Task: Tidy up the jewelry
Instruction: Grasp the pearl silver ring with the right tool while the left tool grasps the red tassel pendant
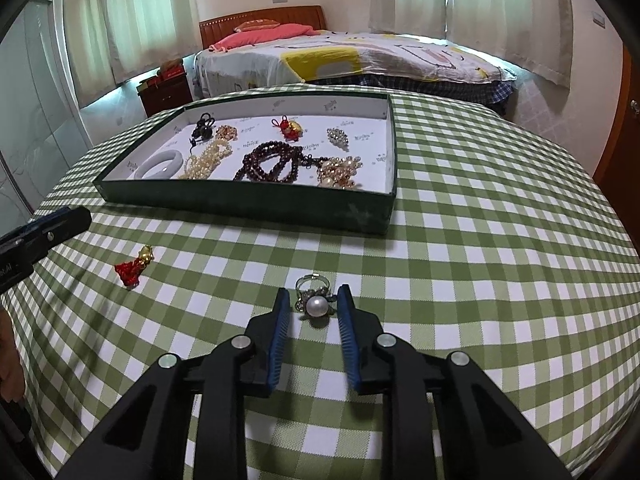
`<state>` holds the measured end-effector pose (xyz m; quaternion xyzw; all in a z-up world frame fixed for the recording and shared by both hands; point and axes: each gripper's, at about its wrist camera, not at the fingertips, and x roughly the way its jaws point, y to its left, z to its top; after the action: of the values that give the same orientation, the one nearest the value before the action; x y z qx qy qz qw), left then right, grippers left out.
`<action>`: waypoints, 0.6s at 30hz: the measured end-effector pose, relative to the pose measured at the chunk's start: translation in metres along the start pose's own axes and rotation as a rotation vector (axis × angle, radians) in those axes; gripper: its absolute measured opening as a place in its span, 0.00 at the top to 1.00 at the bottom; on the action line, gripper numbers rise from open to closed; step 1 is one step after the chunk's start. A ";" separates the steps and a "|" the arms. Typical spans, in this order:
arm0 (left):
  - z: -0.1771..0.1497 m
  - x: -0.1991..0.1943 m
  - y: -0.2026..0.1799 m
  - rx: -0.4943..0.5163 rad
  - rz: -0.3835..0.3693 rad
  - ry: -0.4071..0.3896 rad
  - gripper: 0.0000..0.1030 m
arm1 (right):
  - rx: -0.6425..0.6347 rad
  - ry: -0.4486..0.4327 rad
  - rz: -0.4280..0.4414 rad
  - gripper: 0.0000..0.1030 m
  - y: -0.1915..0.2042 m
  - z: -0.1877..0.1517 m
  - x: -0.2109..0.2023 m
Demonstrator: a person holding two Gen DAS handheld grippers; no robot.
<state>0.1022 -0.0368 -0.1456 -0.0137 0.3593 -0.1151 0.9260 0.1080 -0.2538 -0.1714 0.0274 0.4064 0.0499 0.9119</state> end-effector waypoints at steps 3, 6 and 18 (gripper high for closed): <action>-0.001 0.000 -0.001 0.001 -0.003 0.001 0.47 | 0.010 -0.004 0.000 0.75 -0.002 0.002 0.000; -0.002 -0.001 -0.001 0.004 -0.004 0.002 0.47 | 0.008 0.000 0.001 0.75 -0.001 0.003 0.002; -0.006 0.004 -0.006 0.018 -0.002 0.021 0.47 | 0.016 -0.005 0.008 0.79 -0.001 -0.001 0.002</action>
<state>0.1001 -0.0428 -0.1517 -0.0047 0.3680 -0.1195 0.9221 0.1091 -0.2549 -0.1736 0.0364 0.4042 0.0504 0.9126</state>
